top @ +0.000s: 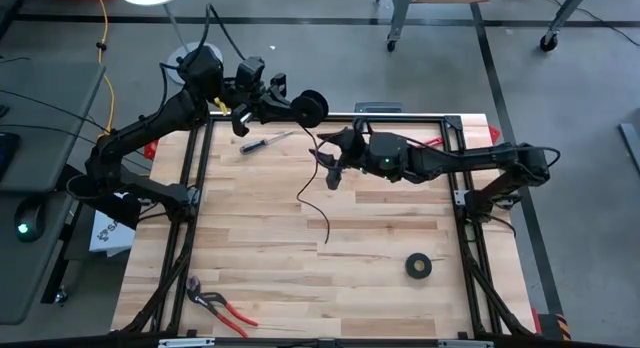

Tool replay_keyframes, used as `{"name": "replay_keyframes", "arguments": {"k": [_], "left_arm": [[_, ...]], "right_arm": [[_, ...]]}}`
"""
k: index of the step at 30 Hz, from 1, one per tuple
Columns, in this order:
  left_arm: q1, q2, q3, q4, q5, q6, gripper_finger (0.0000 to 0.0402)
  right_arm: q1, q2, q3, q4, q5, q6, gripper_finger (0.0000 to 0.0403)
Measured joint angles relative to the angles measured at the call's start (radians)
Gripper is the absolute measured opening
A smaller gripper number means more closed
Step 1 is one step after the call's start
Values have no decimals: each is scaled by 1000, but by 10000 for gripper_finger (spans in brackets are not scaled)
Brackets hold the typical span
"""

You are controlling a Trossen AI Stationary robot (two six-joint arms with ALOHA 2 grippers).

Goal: Coil cords
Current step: Coil the black wire on the black spool

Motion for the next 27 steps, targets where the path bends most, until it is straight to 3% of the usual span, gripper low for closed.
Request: {"name": "replay_keyframes", "arguments": {"k": [11, 21, 27], "left_arm": [[0, 0, 0, 65, -20, -7, 0], [0, 0, 0, 58, -21, 1, 0], [6, 0, 0, 58, -20, -6, 0]], "right_arm": [[-16, 38, 0, 1, -11, 10, 186], [-8, 25, 0, 1, -13, 8, 101], [-9, 23, 0, -21, -52, 51, 10]]}}
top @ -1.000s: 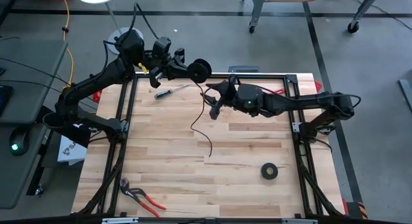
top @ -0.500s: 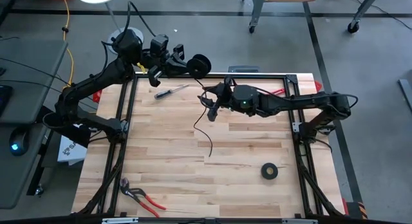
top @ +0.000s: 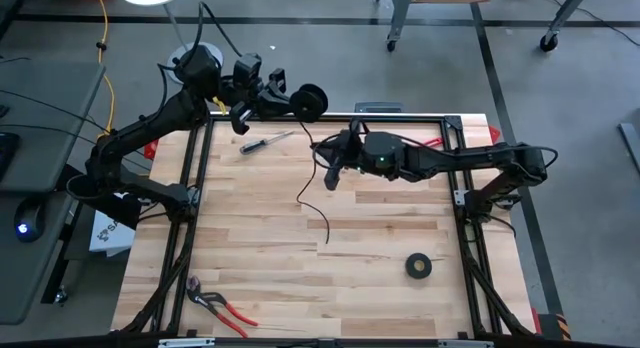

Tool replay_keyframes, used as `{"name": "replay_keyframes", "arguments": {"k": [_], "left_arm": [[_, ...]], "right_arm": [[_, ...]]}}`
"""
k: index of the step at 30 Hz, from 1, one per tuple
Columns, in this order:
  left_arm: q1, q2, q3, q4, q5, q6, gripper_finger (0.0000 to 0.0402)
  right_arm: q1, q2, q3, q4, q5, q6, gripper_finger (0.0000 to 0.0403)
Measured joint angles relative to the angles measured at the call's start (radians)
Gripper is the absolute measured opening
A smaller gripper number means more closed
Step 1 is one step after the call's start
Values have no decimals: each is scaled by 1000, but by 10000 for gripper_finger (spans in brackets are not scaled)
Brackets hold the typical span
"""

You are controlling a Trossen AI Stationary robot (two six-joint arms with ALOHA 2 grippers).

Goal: Coil cords
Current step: Coil the black wire on the black spool

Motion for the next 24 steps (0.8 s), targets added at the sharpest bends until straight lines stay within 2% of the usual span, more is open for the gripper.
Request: {"name": "replay_keyframes", "arguments": {"k": [4, 11, 14, 24], "left_arm": [[11, 0, 0, -2, -3, 8, 0], [54, 1, 0, -16, -25, 14, 0], [84, 1, 0, -114, -25, 12, 0], [128, -1, 0, -426, 42, 61, 0]], "right_arm": [[8, 0, 0, -44, -22, 79, 3], [50, -29, 0, -62, -54, 114, 1], [73, -65, 0, -113, -81, 117, 1], [108, -179, 0, -241, -72, 132, 0]]}}
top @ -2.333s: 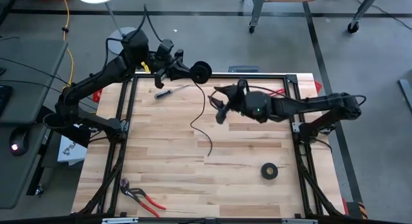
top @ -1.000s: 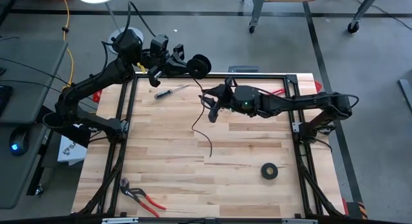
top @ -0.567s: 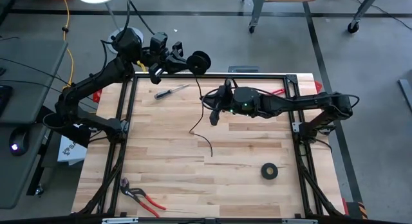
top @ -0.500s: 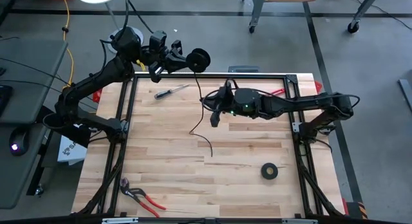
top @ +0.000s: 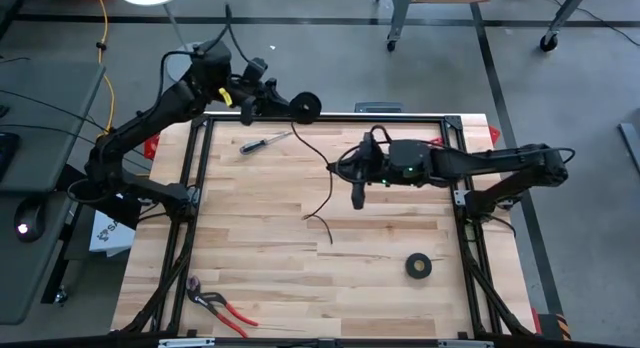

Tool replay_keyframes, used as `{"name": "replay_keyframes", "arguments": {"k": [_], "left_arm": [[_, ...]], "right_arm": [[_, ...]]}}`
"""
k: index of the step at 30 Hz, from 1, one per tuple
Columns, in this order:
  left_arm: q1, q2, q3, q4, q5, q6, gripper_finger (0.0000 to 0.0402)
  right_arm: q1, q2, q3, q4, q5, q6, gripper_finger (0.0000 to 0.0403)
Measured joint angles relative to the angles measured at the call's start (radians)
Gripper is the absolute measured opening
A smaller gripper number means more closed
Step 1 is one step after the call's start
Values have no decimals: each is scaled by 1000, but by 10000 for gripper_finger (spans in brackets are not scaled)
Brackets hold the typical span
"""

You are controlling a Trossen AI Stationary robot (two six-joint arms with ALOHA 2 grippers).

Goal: Coil cords
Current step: Coil the black wire on the black spool

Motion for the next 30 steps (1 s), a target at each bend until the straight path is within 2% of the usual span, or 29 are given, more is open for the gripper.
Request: {"name": "replay_keyframes", "arguments": {"k": [7, 14, 30], "left_arm": [[-6, -3, 0, -100, 88, -51, 0], [-42, -2, 0, -219, 83, -45, 0], [-160, 5, 0, -224, 70, -96, 0]], "right_arm": [[-1, -64, 0, -61, 10, -23, 0], [-4, -96, 0, -39, 10, -49, 0], [-78, -94, 0, 29, 5, -79, 0]]}}
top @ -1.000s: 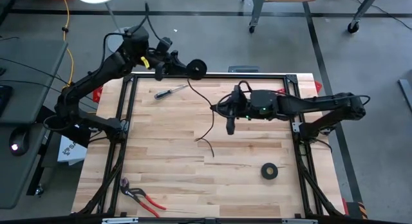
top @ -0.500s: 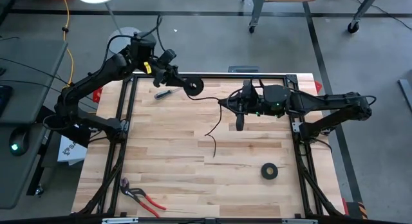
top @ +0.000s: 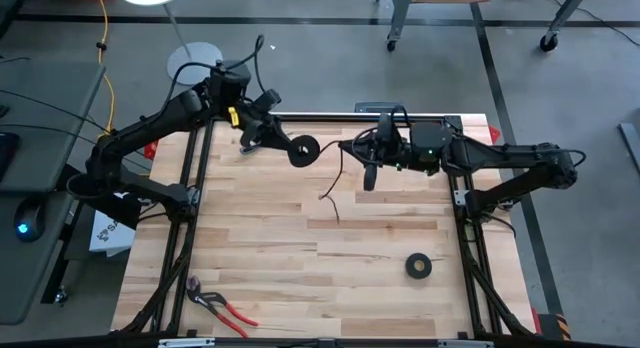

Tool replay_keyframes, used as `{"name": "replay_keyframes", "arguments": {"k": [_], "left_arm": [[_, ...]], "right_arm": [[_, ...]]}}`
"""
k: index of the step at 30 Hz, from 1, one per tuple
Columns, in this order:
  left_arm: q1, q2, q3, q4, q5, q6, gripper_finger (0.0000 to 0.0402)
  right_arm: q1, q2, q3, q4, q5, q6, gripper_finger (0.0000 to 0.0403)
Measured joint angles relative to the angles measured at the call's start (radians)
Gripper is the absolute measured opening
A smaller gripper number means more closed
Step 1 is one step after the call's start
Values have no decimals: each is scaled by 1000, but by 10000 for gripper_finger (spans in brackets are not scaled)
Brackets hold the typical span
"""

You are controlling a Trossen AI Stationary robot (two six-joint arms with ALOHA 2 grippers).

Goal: Coil cords
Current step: Coil the black wire on the black spool

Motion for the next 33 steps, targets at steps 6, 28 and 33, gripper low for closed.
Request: {"name": "replay_keyframes", "arguments": {"k": [6, 28, 33], "left_arm": [[-61, 2, 0, 6, -11, -49, 0], [26, 12, 66, 134, -136, -91, 0], [57, -6, 109, 134, -90, -118, 0]], "right_arm": [[-24, 0, 0, 78, -43, -20, 1], [58, -3, 13, 6, -81, -28, 0], [58, -21, 12, -53, -68, -37, 0]]}}
